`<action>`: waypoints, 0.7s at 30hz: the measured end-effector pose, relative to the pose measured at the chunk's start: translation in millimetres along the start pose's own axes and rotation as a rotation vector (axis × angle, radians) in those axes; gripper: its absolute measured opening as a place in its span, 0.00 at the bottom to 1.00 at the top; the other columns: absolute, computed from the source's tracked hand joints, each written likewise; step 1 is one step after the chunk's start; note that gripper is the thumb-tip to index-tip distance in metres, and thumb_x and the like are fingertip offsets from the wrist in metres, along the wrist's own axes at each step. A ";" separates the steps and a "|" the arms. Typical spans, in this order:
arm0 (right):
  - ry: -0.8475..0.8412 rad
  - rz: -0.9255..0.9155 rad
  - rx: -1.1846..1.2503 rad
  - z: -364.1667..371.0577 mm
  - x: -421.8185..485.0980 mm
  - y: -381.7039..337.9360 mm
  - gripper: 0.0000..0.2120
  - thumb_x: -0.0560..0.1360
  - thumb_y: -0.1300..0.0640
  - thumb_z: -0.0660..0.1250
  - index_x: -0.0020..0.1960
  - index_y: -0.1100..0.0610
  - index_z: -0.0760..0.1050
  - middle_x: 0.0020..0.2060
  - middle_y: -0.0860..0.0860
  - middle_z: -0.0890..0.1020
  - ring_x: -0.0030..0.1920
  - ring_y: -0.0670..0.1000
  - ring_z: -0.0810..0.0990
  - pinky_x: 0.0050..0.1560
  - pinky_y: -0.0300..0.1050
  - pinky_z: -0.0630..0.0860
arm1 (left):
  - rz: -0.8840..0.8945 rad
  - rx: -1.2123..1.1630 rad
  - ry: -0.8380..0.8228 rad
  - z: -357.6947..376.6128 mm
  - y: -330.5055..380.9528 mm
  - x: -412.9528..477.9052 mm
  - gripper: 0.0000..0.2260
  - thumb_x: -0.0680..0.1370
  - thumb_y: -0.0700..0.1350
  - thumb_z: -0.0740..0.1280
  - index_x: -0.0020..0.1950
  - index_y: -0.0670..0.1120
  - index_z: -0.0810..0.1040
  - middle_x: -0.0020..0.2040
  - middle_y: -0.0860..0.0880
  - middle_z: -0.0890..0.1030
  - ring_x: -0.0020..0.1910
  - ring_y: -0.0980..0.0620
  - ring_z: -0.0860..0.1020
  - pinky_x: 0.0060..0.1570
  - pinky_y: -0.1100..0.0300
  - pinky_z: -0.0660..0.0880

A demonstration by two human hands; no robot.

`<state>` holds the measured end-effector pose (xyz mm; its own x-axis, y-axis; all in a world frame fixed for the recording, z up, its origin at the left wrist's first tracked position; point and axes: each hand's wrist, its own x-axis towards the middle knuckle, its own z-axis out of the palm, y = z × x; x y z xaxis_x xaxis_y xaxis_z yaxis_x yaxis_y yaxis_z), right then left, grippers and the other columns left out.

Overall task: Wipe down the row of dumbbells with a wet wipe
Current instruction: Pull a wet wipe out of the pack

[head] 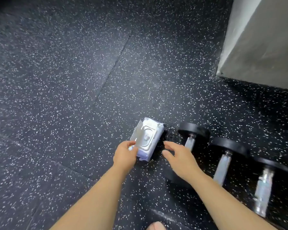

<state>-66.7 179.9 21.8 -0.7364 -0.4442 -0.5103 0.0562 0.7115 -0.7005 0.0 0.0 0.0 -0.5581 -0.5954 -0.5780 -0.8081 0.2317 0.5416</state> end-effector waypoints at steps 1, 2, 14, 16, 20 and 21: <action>-0.005 -0.029 -0.030 8.5 11.3 -2.6 0.19 0.79 0.51 0.61 0.69 0.51 0.71 0.63 0.48 0.77 0.63 0.50 0.73 0.64 0.48 0.70 | 0.022 0.024 -0.009 2.1 -3.9 5.4 0.14 0.77 0.43 0.64 0.62 0.50 0.78 0.61 0.50 0.78 0.56 0.45 0.78 0.60 0.49 0.74; -0.012 -0.050 -0.058 14.9 21.4 -6.0 0.18 0.79 0.52 0.60 0.68 0.52 0.71 0.62 0.49 0.78 0.62 0.51 0.73 0.62 0.48 0.70 | 0.048 0.046 -0.023 5.4 -6.2 9.4 0.14 0.77 0.43 0.64 0.63 0.51 0.77 0.63 0.52 0.78 0.58 0.46 0.77 0.62 0.48 0.72; 0.140 -0.060 -0.258 62.0 94.7 -18.0 0.09 0.77 0.57 0.60 0.39 0.53 0.73 0.43 0.50 0.70 0.51 0.57 0.73 0.41 0.44 0.66 | 0.041 0.384 0.070 43.6 -4.7 26.2 0.24 0.78 0.55 0.63 0.74 0.63 0.64 0.69 0.49 0.69 0.67 0.45 0.68 0.65 0.49 0.64; 0.169 -0.050 -0.271 63.9 95.9 -18.5 0.09 0.77 0.57 0.60 0.38 0.53 0.74 0.42 0.50 0.69 0.48 0.57 0.73 0.40 0.44 0.63 | 0.021 0.425 0.099 44.5 -1.2 25.3 0.25 0.77 0.55 0.63 0.74 0.65 0.63 0.66 0.48 0.70 0.66 0.45 0.69 0.64 0.49 0.63; 0.242 -0.037 -0.127 67.4 96.2 -16.1 0.07 0.74 0.59 0.64 0.39 0.53 0.78 0.46 0.51 0.78 0.46 0.56 0.76 0.42 0.45 0.70 | 0.024 0.467 0.110 45.3 1.9 24.1 0.24 0.77 0.55 0.63 0.73 0.67 0.63 0.62 0.48 0.71 0.64 0.46 0.69 0.61 0.49 0.61; 0.256 -0.034 -0.067 68.0 95.2 -14.9 0.07 0.73 0.60 0.65 0.37 0.54 0.78 0.45 0.51 0.79 0.45 0.55 0.77 0.43 0.46 0.72 | 0.022 0.477 0.106 45.3 1.9 24.6 0.24 0.77 0.55 0.63 0.72 0.67 0.63 0.61 0.48 0.71 0.64 0.46 0.69 0.61 0.49 0.61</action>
<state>-91.8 89.9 -50.3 -0.8839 -0.3225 -0.3386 -0.0097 0.7367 -0.6761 -23.9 20.7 -40.8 -0.5735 -0.6560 -0.4907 -0.8066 0.5568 0.1982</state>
